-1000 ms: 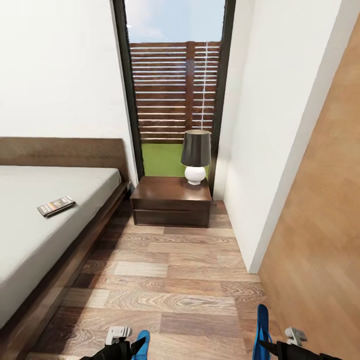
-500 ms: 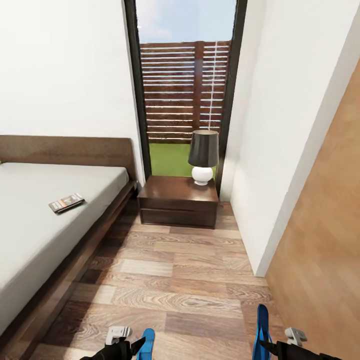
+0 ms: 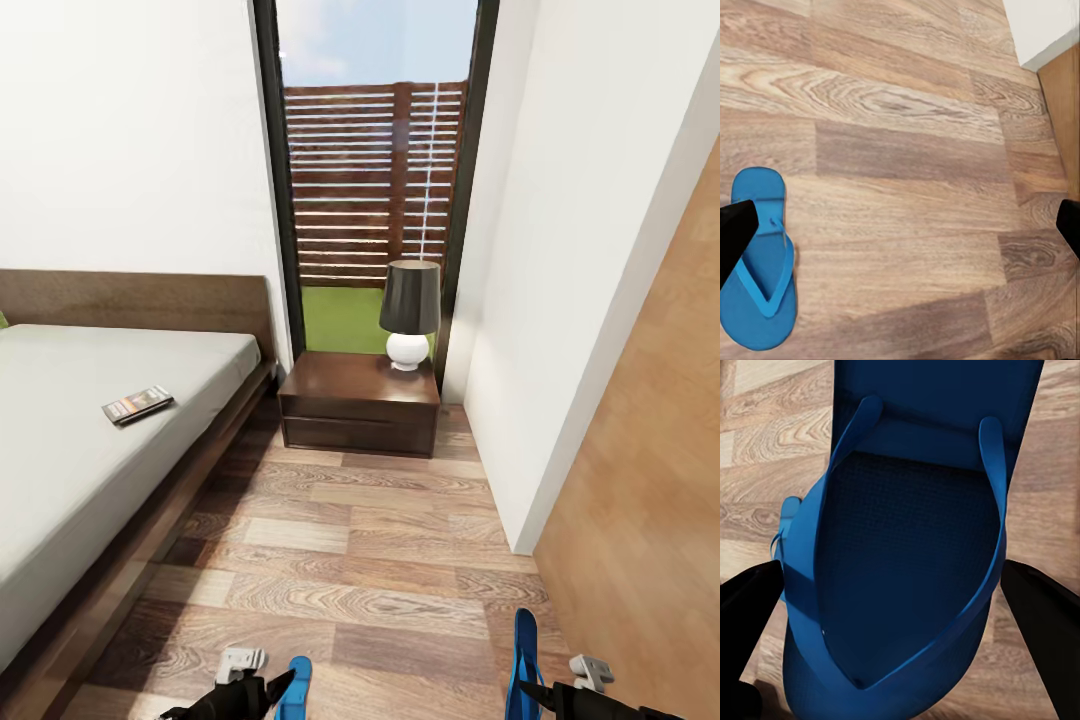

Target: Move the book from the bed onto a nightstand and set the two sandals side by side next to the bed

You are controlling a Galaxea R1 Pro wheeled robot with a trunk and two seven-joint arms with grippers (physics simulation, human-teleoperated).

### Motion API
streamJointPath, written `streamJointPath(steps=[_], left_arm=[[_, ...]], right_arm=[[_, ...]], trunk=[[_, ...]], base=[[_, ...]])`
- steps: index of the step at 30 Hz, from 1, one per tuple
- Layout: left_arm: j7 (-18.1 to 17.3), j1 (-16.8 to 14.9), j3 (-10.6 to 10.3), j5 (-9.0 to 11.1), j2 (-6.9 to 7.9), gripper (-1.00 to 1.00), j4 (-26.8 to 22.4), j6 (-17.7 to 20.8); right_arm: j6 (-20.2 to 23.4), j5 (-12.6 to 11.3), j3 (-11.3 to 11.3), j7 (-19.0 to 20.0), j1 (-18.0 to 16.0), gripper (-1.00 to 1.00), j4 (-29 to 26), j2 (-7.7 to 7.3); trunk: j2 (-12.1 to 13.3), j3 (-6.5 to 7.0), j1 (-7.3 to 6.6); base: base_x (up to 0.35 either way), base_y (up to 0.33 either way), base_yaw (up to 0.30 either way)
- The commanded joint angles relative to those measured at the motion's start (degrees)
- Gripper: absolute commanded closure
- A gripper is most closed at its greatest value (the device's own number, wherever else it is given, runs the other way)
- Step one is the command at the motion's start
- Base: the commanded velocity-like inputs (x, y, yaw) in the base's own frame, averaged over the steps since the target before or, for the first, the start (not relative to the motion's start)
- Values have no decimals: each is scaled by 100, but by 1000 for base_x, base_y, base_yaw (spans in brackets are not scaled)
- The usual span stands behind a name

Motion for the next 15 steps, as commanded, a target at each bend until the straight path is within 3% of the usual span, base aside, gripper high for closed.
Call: streamJointPath(steps=[1, 4, 7, 8, 11, 14, 15], left_arm=[[-6, -18, 10, 39, -52, -100, -90, 58], [143, -38, 8, 32, -150, -100, -366, 139], [795, -52, -3, 27, -415, -100, -1011, 564], [1182, -57, -12, 26, -547, -100, -1326, 765], [1575, -59, -78, 25, -669, -100, -1655, 901], [1811, -80, -339, 25, -723, -100, -1844, 957], [1913, -104, -520, 25, -743, -100, -1896, 971]], right_arm=[[59, -63, 19, 13, -2, 100, -5, -4], [59, -64, 19, 11, -2, 100, -5, -4], [59, -64, 19, 9, -2, 100, -5, -4], [59, -65, 19, 9, -2, 100, -5, -4], [59, -65, 19, 9, -2, 100, -5, -4], [59, -65, 19, 9, -2, 100, -5, -4], [59, -65, 19, 9, -2, 100, -5, -4]], trunk=[[-2, -5, -1], [-2, -5, -1], [-2, -5, -1], [-2, -5, -1], [-2, -5, -1], [-2, -5, -1], [-2, -5, -1]], base=[[0, 0, 0], [16, 0, 0], [75, 0, 0], [98, 0, 0], [107, 0, 0], [136, 0, 0], [158, 0, 0]])
